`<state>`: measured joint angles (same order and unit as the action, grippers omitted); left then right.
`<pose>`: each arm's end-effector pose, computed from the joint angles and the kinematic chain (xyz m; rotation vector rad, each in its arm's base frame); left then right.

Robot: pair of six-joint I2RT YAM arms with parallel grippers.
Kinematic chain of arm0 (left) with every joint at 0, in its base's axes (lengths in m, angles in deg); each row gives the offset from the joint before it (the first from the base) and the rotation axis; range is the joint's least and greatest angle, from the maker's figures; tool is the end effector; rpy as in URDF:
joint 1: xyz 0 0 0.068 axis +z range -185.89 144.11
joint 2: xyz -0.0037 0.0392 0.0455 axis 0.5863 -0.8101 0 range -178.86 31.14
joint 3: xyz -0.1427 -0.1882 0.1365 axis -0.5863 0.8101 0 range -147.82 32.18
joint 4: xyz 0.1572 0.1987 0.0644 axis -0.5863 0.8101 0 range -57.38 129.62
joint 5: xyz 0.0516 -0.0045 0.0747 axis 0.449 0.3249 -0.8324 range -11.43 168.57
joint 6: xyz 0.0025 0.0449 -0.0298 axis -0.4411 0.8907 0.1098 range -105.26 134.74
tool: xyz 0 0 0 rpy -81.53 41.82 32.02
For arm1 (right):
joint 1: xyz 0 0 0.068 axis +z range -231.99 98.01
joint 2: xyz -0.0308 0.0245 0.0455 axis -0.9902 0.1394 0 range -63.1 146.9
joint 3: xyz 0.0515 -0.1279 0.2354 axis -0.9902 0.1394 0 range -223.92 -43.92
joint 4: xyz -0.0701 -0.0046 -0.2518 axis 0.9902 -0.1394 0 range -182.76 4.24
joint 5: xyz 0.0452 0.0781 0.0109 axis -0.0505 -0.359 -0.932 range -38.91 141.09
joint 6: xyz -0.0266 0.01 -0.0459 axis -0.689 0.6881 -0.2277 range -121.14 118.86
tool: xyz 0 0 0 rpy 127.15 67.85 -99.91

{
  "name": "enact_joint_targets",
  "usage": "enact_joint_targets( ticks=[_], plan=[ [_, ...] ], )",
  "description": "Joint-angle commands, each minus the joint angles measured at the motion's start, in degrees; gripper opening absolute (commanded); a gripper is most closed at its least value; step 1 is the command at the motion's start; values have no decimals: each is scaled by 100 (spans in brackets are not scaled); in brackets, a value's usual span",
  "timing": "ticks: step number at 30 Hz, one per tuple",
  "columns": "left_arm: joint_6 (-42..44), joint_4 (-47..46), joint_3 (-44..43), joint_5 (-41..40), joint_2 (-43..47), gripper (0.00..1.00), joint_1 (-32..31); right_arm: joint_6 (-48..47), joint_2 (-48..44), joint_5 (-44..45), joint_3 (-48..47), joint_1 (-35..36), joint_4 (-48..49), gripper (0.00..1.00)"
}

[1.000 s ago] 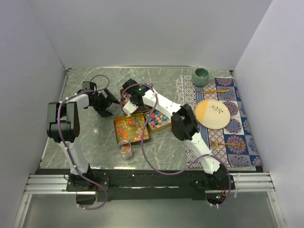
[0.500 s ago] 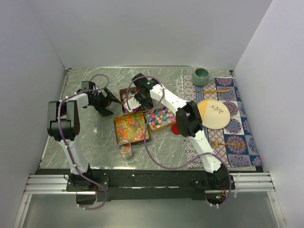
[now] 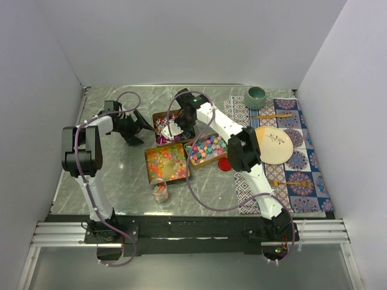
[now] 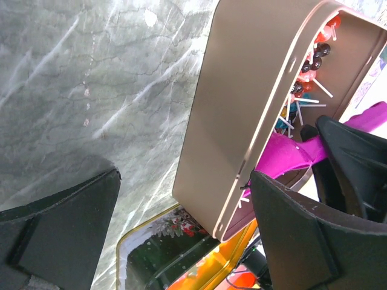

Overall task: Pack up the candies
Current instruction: Scoop the fake candies from the storage box.

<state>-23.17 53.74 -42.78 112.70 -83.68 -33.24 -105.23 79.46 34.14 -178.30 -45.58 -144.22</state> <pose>0.4079 -0.0011 0.1516 -0.7268 2.5784 -0.9904 0.4151 0.3190 0.1993 -2.5136 0.8160 0.0228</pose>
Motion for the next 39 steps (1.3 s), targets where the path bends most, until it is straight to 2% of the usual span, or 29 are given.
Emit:
enact_joint_targets(
  ticks=[1,10,23,26,31,39],
  plan=[
    [451,14,-107,-424,-181,97,51,-173,-9,-967,-298,-1,-1088,0],
    [767,94,-133,-469,-137,97,121,240,87,-1284,-386,-203,-1203,0],
    [1190,199,-80,-504,127,97,147,1971,79,-1917,-396,-520,-307,0],
    [1207,112,-159,-355,162,97,148,2191,61,-1970,-369,-590,-175,0],
    [1461,102,-660,443,215,97,165,2446,0,-2031,-290,-748,-140,0],
    [1778,313,-1064,727,338,97,490,2938,-334,-2207,62,-968,132,0]
  ],
)
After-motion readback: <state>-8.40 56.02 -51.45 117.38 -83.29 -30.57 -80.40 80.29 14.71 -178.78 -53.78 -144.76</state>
